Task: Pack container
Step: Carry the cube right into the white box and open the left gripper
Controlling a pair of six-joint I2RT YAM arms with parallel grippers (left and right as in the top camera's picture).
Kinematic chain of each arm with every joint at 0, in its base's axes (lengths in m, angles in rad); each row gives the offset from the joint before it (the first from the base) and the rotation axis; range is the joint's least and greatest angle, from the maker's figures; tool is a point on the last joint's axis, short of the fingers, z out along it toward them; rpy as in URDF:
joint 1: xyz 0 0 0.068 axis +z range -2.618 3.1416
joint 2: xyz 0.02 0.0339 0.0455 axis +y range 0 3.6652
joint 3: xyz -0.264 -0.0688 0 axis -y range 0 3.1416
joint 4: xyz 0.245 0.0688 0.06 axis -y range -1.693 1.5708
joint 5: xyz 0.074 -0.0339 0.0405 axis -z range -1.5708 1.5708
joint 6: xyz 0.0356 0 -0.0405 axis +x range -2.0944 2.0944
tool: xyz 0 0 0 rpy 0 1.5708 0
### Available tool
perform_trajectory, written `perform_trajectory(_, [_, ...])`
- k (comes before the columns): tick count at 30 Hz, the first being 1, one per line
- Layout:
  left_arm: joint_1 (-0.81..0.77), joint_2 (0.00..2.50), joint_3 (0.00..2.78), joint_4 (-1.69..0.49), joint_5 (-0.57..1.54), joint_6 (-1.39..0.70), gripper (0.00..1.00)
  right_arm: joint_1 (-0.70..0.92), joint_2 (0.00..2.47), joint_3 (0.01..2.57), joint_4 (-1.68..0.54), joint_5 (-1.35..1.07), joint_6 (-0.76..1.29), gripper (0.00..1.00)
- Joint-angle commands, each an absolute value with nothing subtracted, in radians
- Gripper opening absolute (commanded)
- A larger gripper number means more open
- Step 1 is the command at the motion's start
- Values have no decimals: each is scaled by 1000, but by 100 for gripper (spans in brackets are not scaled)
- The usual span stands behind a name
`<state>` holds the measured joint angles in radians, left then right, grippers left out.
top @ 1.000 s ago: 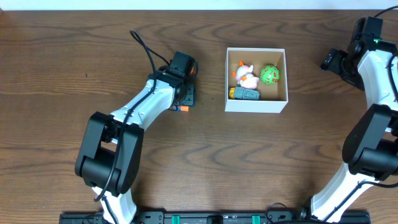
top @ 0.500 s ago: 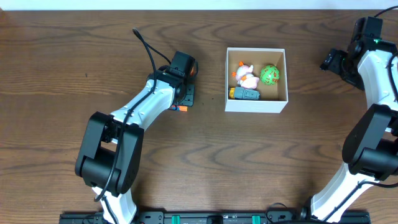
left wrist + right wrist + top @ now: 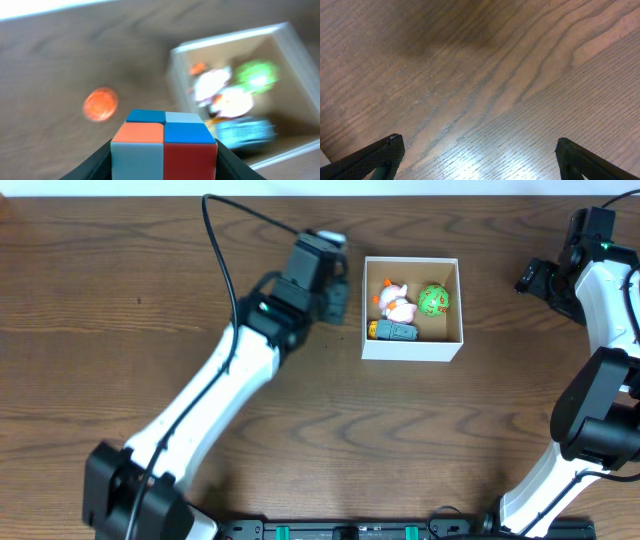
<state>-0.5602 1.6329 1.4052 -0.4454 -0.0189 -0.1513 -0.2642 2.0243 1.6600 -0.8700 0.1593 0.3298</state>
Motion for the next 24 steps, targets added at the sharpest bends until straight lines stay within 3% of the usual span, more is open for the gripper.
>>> perform_trajectory(1, [-636, 1628, 1412, -397, -27, -131, 48, -272, 2028, 1660, -868, 176, 344, 99])
perform_trajectory(10, [-781, 1727, 1411, -202, -28, -126, 49, -272, 2028, 1660, -868, 176, 344, 99])
perform_trajectory(24, [-740, 1906, 1411, 101, -171, -82, 50, -272, 2028, 1660, -868, 176, 344, 99])
